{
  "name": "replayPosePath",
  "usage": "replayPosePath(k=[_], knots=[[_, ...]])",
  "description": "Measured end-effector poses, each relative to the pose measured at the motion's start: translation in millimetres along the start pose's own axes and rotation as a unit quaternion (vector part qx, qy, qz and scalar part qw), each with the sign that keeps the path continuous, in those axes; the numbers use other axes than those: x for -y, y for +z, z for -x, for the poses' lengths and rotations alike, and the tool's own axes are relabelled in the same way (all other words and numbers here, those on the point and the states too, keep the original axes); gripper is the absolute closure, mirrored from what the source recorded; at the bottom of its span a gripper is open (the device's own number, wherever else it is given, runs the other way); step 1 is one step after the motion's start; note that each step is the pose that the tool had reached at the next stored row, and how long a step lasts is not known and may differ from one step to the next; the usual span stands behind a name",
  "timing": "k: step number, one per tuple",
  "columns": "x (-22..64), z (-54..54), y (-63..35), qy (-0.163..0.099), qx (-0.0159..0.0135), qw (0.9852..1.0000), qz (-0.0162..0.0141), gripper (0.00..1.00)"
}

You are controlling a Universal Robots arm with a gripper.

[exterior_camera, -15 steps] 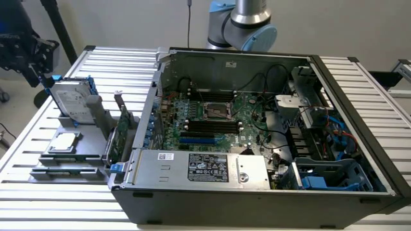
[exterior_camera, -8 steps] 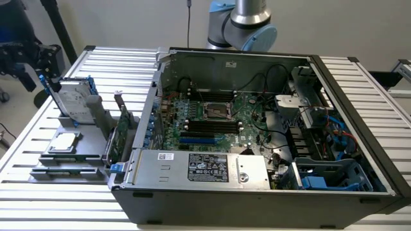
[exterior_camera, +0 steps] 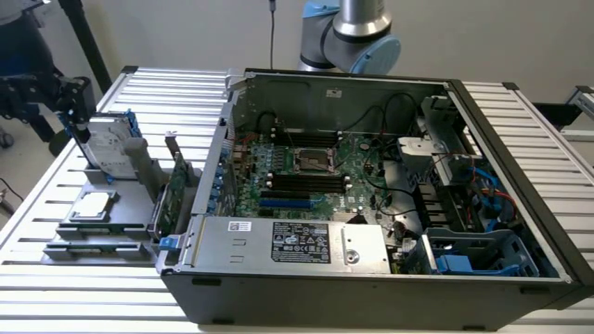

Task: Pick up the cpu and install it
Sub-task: 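Pick up the cpu and move it towards the insertion slot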

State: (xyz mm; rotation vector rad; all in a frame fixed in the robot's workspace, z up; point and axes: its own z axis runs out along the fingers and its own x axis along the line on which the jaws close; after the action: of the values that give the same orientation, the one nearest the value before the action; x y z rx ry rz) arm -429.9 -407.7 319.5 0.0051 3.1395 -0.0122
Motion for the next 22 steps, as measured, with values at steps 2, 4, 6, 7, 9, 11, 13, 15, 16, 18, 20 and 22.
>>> replayPosePath(k=[2,4,6,7,9,11,13,15,16,18,20,22], knots=[[1.3,-1.1,3.7,0.0,0.0001,1.0,0.0,0.4],[2.8,-2.3,7.5,0.0,0.0001,1.0,0.0,0.4],[4.2,-3.4,11.1,0.0,0.0002,1.0,0.0001,0.4],[5.0,-3.9,12.9,0.0,0.0001,1.0,0.0001,0.4],[6.4,-5.1,16.7,0.0,0.0002,1.0,0.0001,0.4],[7.8,-6.1,20.2,0.0,0.0001,1.0,0.0001,0.4],[9.2,-7.2,23.9,0.0,0.0001,1.0,0.0,0.4],[10.5,-8.0,27.5,0.0,0.0001,1.0,0.0001,0.4],[11.0,-8.3,29.3,0.0,0.0001,1.0,0.0,0.4],[12.0,-8.5,32.9,0.0,0.0001,1.0,0.0,0.4],[12.9,-8.7,36.6,0.0,0.0001,1.0,0.0,0.4],[13.7,-8.7,40.3,-0.001,0.0002,1.0,0.0001,0.4]])
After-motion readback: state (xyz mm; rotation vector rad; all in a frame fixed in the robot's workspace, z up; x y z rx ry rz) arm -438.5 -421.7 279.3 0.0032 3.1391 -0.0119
